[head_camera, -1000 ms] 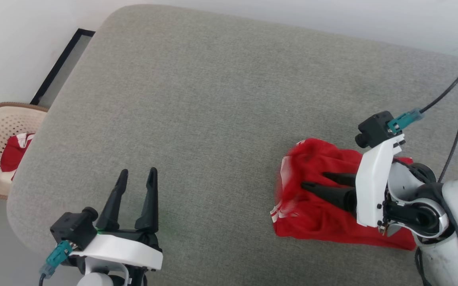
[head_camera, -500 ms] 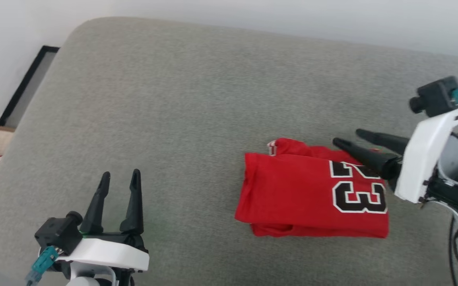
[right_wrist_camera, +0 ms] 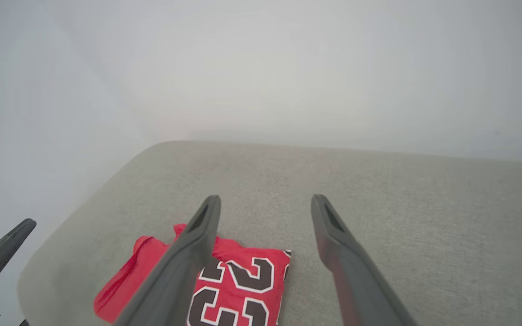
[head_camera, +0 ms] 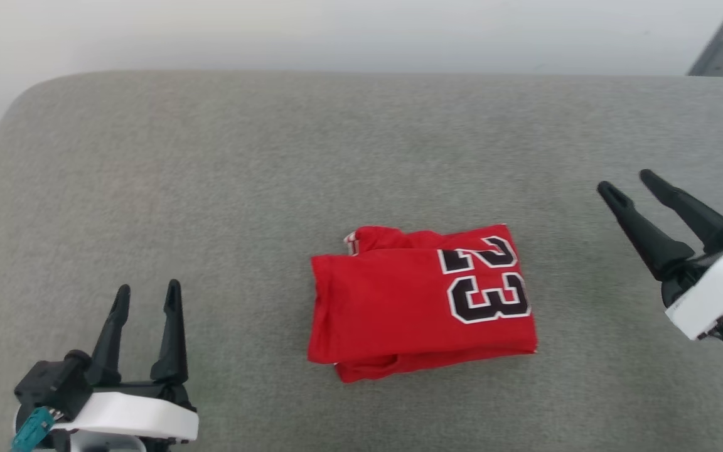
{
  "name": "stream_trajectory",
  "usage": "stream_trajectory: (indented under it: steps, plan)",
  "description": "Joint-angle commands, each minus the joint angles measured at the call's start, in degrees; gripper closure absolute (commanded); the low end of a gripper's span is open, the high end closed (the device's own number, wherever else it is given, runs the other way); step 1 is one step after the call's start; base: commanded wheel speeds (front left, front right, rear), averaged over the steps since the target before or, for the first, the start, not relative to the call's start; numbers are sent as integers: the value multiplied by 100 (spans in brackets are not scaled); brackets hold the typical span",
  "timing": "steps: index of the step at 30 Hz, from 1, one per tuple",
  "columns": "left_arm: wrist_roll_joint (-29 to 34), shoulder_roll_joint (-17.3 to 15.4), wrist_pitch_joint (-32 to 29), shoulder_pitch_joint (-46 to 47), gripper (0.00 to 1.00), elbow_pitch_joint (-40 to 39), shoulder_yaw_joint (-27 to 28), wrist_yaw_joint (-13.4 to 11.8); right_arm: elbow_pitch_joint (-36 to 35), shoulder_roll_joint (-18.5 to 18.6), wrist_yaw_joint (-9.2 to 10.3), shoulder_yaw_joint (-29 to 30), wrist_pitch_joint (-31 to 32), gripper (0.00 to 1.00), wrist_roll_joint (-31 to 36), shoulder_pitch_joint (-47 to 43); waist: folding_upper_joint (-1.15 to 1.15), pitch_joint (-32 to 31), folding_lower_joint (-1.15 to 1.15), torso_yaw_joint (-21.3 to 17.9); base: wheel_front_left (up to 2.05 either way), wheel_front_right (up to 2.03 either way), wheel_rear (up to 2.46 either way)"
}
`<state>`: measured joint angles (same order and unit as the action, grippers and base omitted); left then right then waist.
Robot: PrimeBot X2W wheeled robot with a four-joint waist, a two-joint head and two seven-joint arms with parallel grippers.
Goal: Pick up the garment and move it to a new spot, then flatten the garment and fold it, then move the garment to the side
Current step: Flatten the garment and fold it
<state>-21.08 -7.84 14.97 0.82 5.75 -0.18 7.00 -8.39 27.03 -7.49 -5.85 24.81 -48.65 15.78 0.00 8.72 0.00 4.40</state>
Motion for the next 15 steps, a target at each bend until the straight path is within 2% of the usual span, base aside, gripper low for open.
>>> stream_trajectory:
  steps: [1, 9, 15]
  plan:
    - [48, -56, 28, -60, 0, -45, 56, -2, 18, 0, 0, -6, -316, 0, 72, -117, 0, -117, 0, -199, 0, 0, 0]
    - [107, -161, 27, -359, 0, -62, 273, 5, 483, 34, 0, 172, -2189, 0, 596, -779, 0, -412, 0, -512, 0, 0, 0]
    - [162, -216, 27, -551, 0, 15, 364, 16, 956, 81, 1, 120, -3124, 0, 868, -1103, 0, -587, 0, -630, 0, 0, 0]
